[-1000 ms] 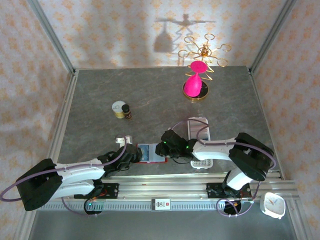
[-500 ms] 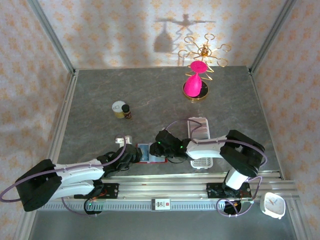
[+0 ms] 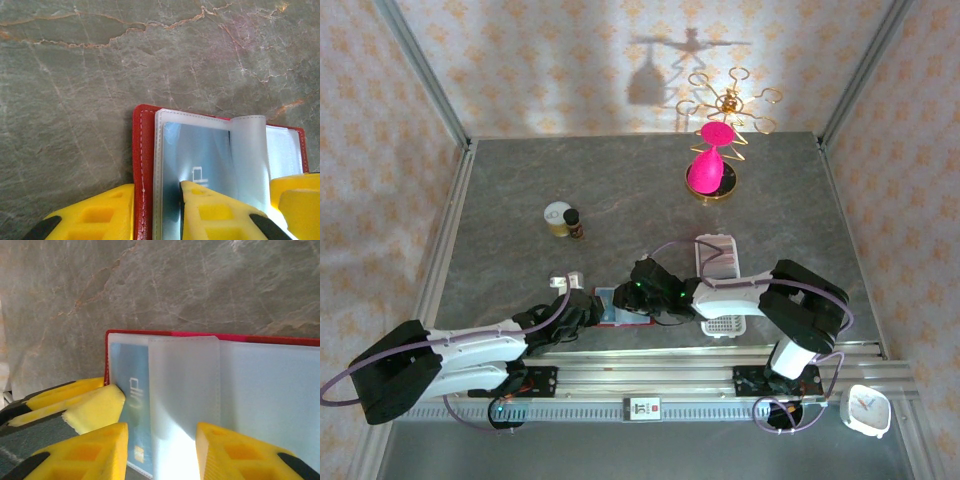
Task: Put the credit cards into the card holder
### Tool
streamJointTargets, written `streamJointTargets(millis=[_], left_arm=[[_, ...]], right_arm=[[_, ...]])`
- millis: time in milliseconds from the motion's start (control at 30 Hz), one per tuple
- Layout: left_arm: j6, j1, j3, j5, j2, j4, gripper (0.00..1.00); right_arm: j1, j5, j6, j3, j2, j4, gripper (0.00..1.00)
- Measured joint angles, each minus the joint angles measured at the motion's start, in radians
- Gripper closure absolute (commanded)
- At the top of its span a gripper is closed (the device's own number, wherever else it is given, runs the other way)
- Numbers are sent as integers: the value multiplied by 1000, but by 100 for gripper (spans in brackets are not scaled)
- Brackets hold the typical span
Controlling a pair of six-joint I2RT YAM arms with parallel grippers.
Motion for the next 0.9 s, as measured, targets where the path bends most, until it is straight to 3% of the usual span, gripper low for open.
streamJointTargets(millis=[900], left_arm=[[-56,-1,-59,35,-106,5,74]], right_arm=[[3,-73,73,-2,20,161,60]])
